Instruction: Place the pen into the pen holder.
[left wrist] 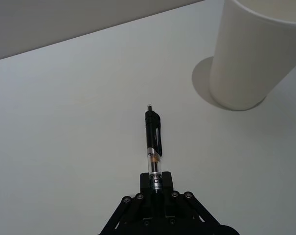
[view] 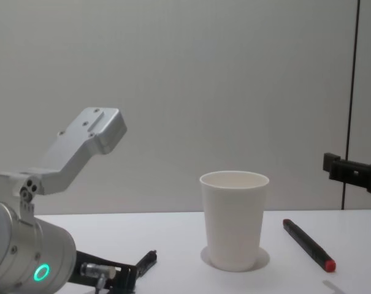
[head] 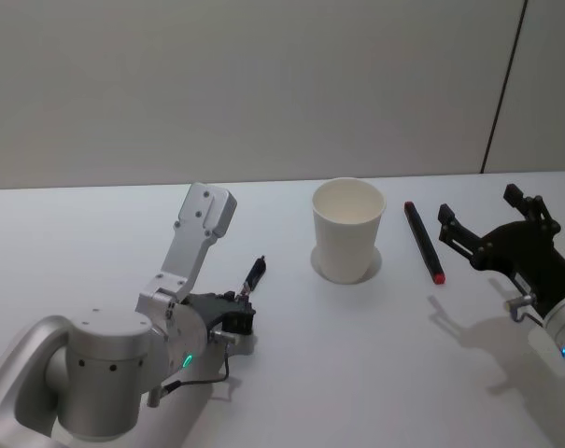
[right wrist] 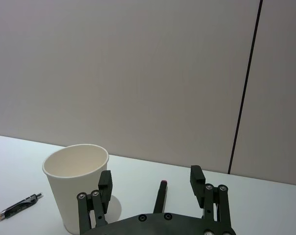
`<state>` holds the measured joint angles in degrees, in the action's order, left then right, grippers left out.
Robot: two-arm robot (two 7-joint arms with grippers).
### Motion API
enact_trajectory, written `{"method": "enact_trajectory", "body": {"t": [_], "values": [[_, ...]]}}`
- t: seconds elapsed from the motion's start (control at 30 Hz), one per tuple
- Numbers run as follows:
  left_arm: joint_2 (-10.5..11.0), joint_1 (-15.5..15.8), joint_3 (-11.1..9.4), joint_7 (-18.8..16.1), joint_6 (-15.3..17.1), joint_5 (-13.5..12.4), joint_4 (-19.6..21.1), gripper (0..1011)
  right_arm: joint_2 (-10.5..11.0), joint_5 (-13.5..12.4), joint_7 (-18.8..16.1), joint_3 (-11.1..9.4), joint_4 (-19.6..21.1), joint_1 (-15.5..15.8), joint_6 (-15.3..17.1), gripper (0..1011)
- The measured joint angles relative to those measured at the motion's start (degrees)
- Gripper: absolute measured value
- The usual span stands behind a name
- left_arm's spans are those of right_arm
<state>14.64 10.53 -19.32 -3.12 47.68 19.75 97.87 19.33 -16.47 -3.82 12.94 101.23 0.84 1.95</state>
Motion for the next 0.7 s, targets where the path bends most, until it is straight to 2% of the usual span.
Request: {"method": "enact_trajectory", "body": {"t": [0.27, 0.7], "values": [[0.21, -0.75, 0.68, -0.87, -1.31, -0.05, 0.48, 138, 0.00, 0.00, 0.00, 0.00, 0.00, 0.00, 0.00, 1002], [1.64, -2.18, 2.92, -3.14, -5.57, 0.50, 2.81, 138, 0.00, 0.00, 0.00, 0.00, 0.00, 0.00, 0.00, 1002]]}}
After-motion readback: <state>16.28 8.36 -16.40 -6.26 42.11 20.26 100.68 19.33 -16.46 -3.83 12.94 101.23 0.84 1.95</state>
